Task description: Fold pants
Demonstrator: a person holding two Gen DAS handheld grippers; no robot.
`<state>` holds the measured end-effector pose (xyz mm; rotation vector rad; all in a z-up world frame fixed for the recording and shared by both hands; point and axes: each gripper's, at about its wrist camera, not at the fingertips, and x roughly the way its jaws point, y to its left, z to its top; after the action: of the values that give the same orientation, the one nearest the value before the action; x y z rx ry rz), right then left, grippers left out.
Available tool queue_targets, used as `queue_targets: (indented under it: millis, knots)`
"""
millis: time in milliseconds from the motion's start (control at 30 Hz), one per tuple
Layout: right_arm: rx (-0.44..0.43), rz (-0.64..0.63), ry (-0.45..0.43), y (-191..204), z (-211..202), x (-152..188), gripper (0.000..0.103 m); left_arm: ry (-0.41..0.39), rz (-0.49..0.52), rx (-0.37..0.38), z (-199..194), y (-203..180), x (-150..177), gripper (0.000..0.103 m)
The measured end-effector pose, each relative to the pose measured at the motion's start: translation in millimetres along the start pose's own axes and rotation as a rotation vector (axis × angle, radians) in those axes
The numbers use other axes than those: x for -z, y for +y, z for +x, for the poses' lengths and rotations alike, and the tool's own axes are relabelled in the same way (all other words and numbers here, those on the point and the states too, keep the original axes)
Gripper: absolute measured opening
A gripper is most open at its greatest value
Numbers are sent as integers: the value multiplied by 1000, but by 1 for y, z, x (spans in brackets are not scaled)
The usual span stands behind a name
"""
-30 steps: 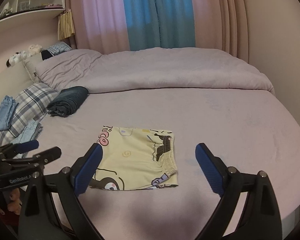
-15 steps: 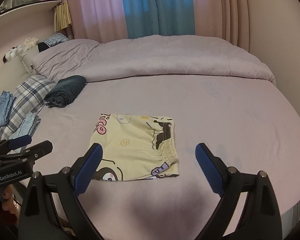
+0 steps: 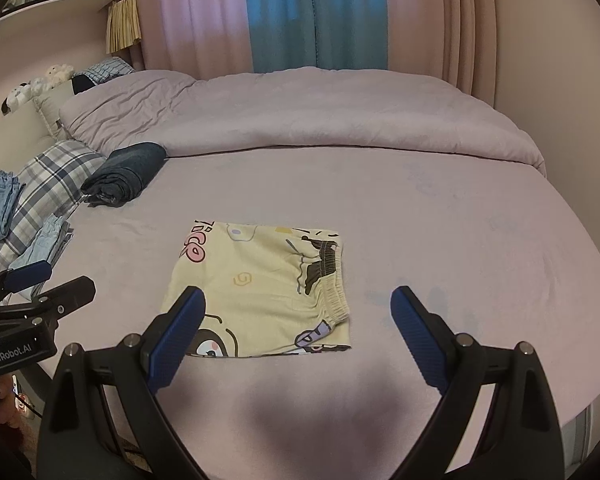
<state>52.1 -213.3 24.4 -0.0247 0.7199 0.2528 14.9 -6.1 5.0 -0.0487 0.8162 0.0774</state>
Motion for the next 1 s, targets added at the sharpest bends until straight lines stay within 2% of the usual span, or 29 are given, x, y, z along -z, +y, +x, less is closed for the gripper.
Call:
queue_targets:
  millis: [600,1000]
  knots:
    - [16,-16,2,6,1,2,94,3,4,-17,1,-1,0,83]
    - [25,-21,5,7,0,2,94,-3,2,2,-1,-4,3,83]
